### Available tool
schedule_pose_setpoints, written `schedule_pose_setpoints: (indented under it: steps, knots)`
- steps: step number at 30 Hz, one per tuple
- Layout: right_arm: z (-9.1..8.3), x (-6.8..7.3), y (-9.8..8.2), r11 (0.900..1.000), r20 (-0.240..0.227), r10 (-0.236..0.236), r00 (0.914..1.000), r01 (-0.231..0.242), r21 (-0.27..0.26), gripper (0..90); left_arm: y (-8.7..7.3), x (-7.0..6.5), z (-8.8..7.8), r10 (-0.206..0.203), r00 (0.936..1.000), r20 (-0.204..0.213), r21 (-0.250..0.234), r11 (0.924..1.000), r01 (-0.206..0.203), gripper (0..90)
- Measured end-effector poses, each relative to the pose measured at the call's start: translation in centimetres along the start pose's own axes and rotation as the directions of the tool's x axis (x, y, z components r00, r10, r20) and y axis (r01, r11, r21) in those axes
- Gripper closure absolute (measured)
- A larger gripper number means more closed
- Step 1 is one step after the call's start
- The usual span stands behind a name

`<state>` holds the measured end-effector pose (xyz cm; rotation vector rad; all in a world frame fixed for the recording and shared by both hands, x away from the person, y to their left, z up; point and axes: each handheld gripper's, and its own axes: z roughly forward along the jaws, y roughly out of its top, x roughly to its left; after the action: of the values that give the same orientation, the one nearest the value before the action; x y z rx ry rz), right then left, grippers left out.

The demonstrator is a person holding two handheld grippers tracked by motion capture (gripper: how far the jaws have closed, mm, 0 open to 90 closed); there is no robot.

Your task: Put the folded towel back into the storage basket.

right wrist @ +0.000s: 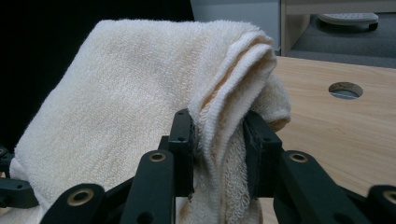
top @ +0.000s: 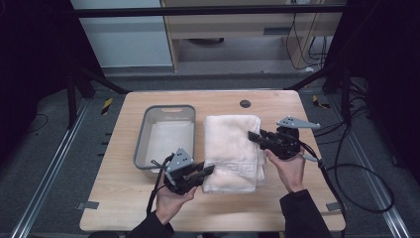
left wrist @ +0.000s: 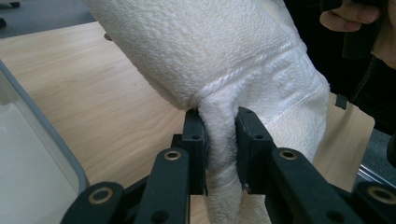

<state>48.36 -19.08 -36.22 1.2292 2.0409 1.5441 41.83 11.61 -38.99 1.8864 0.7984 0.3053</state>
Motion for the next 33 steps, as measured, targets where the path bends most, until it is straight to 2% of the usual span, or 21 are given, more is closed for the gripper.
schedule_pose_setpoints:
  steps: [22, 33]
  knots:
    - [1.0, 1.9, 3.5, 0.999, -0.019, -0.035, 0.9992, 0.034, -0.037, 68.2, 1.7, 1.5, -2.7, -0.017, 0.9993, -0.035, -0.087, 0.9961, 0.014, 75.3]
    - [2.0, 3.2, 5.2, 0.997, -0.024, -0.058, 0.9980, 0.057, -0.053, 68.2, 2.3, 2.2, -4.0, -0.019, 0.9974, -0.069, -0.119, 0.9929, 0.011, 75.4]
